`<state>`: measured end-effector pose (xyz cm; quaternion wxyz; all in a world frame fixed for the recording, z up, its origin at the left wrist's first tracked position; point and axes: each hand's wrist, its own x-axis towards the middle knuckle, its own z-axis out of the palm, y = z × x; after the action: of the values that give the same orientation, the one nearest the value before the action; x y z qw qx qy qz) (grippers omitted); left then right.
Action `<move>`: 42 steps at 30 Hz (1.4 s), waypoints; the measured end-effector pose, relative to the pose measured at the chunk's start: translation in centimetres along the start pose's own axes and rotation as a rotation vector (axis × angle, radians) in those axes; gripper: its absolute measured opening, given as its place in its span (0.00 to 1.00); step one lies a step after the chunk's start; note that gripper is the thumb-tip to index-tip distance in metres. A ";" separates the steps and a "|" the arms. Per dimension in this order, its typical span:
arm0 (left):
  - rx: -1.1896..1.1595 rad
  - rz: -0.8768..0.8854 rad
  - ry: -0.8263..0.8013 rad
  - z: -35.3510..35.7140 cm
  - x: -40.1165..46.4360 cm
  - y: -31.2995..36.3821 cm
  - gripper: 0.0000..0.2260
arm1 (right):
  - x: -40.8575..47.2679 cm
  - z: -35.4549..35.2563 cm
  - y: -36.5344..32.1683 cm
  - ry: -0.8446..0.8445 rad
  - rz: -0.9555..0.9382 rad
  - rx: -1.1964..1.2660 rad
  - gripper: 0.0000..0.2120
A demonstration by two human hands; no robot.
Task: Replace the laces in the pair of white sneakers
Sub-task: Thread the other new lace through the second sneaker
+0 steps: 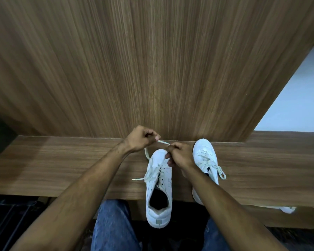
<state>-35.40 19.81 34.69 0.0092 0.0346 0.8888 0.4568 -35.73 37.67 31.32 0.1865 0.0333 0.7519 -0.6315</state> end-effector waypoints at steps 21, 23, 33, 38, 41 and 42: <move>0.182 -0.093 -0.072 3.5 -2.7 -3.4 0.07 | -0.1 0.6 3.2 -0.143 -0.213 -0.458 0.11; 0.168 -0.141 -0.042 3.2 -2.9 -4.6 0.09 | 0.3 -0.5 3.7 -0.079 -0.137 -0.335 0.11; -0.609 -0.359 0.431 3.1 -4.6 -5.8 0.04 | 0.2 -2.5 6.5 -0.032 0.117 -0.194 0.08; -1.026 -0.400 0.618 3.1 -3.2 -4.0 0.06 | 0.2 -0.4 7.0 -0.102 0.025 -0.232 0.06; -0.999 -0.276 0.689 3.0 -2.4 -3.0 0.08 | -0.6 0.1 7.6 -0.133 -0.092 -0.494 0.21; -0.857 -0.204 0.679 3.1 -2.3 -3.2 0.09 | -1.1 0.2 7.6 -0.150 -0.104 -0.585 0.22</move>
<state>-33.13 20.29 30.31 -0.2203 -0.2074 0.5754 0.7599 -32.47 39.24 24.52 0.2106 -0.1073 0.8867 -0.3975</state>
